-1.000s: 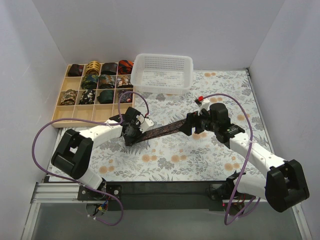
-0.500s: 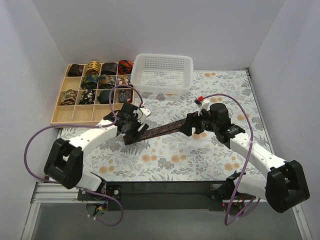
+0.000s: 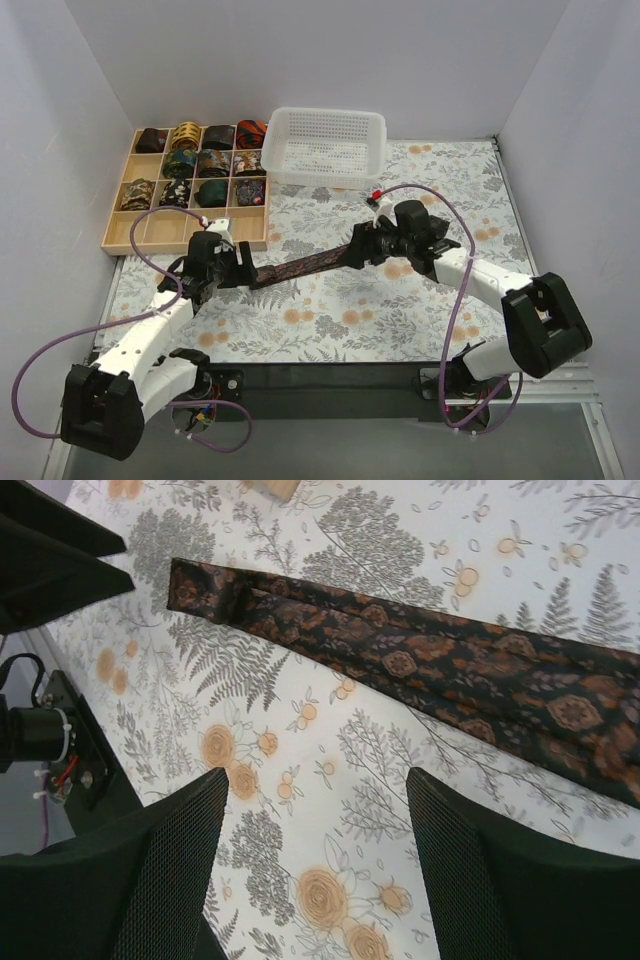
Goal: Roll the ties
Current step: Roll the tie
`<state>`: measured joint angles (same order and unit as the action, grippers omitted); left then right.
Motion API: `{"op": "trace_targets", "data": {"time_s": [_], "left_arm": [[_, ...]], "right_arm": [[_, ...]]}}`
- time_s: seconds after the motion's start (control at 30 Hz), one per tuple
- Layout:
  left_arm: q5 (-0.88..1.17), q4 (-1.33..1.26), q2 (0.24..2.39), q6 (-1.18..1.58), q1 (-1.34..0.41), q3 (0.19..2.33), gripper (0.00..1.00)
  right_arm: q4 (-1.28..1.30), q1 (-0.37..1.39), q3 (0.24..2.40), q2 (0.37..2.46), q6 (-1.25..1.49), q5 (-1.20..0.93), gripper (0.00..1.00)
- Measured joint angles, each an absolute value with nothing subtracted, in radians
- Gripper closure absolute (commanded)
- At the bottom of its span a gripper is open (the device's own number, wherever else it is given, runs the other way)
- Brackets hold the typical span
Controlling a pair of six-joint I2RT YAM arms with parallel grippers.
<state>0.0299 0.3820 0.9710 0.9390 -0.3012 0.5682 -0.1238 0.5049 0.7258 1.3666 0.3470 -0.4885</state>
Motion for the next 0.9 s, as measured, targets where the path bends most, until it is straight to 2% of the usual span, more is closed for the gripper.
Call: {"op": "trace_targets", "data": {"time_s": [0.33,0.43,0.9], "left_arm": [[0.113,0.282,1.062,1.003,-0.267,0.502,0.5],[0.113,0.267,1.085,1.006,-0.267,0.501,0.53],[0.123,0.229,1.22,1.008,-0.267,0.502,0.59]], "right_arm": [[-0.289,0.619,0.882,1.616,0.461,-0.527,0.38],[-0.332,0.662,0.927,1.688,0.493,-0.529,0.42],[-0.454,0.767,1.093,1.982,0.602,-0.528,0.5]]}}
